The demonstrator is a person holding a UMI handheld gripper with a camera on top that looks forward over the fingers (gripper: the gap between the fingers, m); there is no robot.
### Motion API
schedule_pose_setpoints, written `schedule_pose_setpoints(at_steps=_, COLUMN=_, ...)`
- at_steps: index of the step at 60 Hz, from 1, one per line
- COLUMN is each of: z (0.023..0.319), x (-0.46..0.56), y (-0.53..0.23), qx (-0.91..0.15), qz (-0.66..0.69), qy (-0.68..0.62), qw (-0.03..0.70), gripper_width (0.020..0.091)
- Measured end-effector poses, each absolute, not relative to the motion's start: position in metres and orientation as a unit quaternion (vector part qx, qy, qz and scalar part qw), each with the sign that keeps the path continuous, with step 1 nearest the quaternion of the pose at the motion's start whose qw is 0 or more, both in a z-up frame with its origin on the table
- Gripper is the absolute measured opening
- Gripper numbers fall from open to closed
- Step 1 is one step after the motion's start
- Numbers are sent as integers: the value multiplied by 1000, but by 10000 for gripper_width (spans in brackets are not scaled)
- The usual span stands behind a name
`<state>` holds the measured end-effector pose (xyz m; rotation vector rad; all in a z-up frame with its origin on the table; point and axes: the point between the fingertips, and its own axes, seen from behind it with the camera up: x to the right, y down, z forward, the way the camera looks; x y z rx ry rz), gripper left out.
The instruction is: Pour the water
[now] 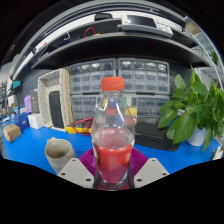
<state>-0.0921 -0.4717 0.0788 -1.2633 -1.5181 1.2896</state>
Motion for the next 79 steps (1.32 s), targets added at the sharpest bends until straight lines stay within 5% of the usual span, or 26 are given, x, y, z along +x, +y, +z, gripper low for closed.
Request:
schedule_pose_setpoints(at_steps=10, z=77, x=-92, y=-473, qx=-497, qz=503, qy=-600, qw=374, gripper_width=533)
schedule_pose_setpoints(at_steps=13, z=69, x=-89, y=-470, qx=-510, qz=491, qy=-606, qw=363, gripper_width=634)
schedule_pose_setpoints(at_steps=15, z=67, x=-86, y=-469, qx=-517, qz=487, qy=-606, qw=359, gripper_width=766)
schedule_pose_setpoints(at_steps=17, z=66, x=-82, y=-468, qx=-521, qz=487, qy=-603, qw=356, gripper_width=801)
schedule_pose_setpoints(at_steps=37, z=44, x=29, y=-479, qx=-571, qz=436, qy=-613, qw=330, gripper_width=794)
schedule_pose_setpoints(at_steps=62, z=136, x=80, y=-517, qx=-559, qz=451, qy=-593, qw=363, gripper_width=807)
schedule_pose_setpoints(at_steps=79, z=163, x=80, y=-518, qx=-547, qz=464, qy=-578, qw=390, gripper_width=807)
